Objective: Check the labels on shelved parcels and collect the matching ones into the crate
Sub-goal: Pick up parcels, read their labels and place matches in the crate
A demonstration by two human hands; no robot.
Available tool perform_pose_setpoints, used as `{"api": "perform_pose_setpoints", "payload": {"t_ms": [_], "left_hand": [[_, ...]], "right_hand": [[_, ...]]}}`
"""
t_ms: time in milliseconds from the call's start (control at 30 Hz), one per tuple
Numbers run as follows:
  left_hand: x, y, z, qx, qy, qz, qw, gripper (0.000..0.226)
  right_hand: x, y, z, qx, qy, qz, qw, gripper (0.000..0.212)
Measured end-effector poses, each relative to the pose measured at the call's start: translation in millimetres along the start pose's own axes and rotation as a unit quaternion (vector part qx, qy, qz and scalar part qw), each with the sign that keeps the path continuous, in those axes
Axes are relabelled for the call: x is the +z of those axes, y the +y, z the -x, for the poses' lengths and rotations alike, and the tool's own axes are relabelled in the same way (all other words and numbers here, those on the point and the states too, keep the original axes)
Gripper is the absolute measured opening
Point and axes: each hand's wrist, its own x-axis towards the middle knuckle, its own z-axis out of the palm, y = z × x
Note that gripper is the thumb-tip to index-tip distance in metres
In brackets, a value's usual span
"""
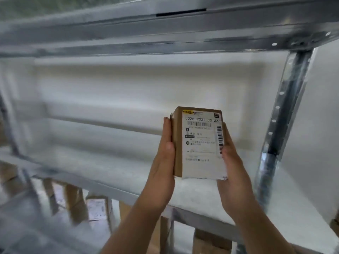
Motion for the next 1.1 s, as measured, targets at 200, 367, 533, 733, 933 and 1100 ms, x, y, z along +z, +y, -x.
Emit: {"api": "perform_pose_setpoints", "payload": {"t_ms": [200, 367, 533, 733, 933, 1100], "left_hand": [[-110, 18, 53, -0.024, 0.114, -0.057, 0.991, 0.074], [-235, 45, 108, -0.044, 0.226, -0.087, 0.969, 0.069], [-392, 81, 180, -0.045, 0.346, -0.111, 0.93, 0.068], [-570, 125, 270, -0.057, 0.377, -0.151, 0.912, 0.078], [-701, 135, 327, -0.087, 0.432, -0.19, 0.877, 0.07], [-790, 122, 337, -0.099, 0.472, -0.238, 0.843, 0.054]], "right_hand": [[114, 42, 12, 0.035, -0.128, -0.094, 0.987, 0.051], [254, 77, 34, 0.072, -0.229, -0.148, 0.96, 0.062], [433, 112, 80, 0.111, -0.315, -0.17, 0.927, 0.07], [635, 145, 148, 0.15, -0.375, -0.221, 0.888, 0.084], [774, 185, 183, 0.169, -0.426, -0.208, 0.864, 0.084], [866, 231, 179, 0.177, -0.446, -0.194, 0.856, 0.082]]}}
